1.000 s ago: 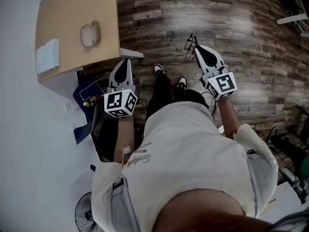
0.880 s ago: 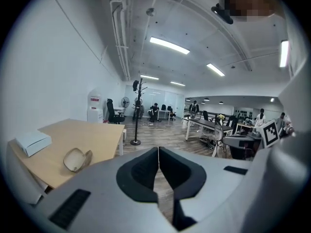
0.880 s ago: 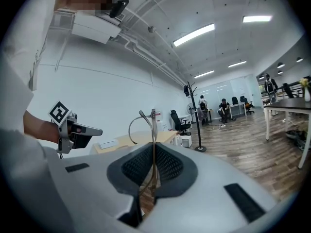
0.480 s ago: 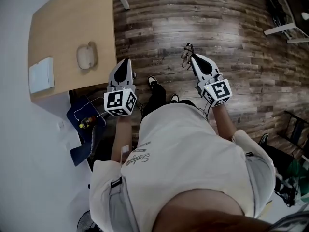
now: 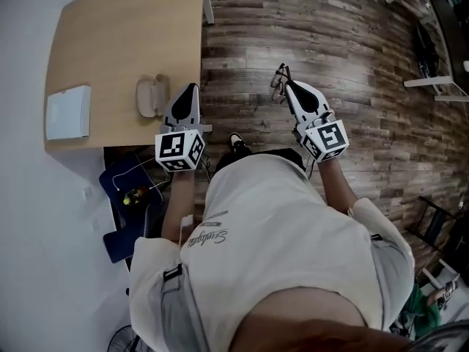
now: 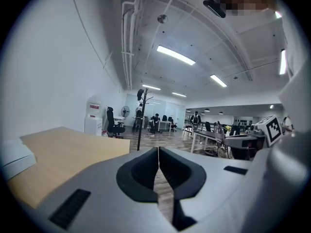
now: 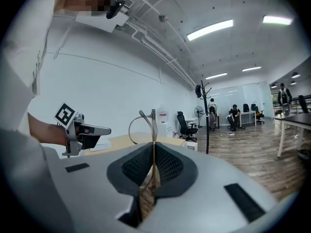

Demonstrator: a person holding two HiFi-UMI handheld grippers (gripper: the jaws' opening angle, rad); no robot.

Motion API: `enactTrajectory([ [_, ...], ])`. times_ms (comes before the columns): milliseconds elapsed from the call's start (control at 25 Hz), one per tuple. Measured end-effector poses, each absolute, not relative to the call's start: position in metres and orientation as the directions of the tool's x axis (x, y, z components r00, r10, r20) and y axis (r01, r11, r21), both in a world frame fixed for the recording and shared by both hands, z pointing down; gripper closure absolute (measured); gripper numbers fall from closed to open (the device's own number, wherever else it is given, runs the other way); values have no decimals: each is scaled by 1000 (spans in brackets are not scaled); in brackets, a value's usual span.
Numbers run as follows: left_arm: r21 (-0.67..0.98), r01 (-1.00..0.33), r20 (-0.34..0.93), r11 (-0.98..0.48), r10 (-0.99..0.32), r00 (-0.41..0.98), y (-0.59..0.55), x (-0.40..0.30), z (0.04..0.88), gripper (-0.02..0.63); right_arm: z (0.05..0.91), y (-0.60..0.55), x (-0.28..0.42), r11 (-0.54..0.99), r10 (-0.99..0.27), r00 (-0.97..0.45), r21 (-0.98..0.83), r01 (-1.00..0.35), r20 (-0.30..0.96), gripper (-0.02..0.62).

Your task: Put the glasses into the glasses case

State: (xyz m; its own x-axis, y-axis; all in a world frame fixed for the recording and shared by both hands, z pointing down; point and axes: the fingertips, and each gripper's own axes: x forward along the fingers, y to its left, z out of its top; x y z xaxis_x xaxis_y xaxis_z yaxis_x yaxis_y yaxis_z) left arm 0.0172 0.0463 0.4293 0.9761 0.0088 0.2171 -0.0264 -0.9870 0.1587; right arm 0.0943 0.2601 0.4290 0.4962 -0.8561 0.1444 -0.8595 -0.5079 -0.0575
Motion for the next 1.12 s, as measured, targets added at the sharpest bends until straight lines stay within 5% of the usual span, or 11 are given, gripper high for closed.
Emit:
enactTrajectory([
  [560,144,-160,229,-977,-124,966,-27,29,442,589,431,165,133,-383,-913,371,-45,-923,171,588],
  [1120,113,-450,299,-886,-402,866,-99,91,448,589,439,28,256,-36,-993,22,-117,-992,120,586],
])
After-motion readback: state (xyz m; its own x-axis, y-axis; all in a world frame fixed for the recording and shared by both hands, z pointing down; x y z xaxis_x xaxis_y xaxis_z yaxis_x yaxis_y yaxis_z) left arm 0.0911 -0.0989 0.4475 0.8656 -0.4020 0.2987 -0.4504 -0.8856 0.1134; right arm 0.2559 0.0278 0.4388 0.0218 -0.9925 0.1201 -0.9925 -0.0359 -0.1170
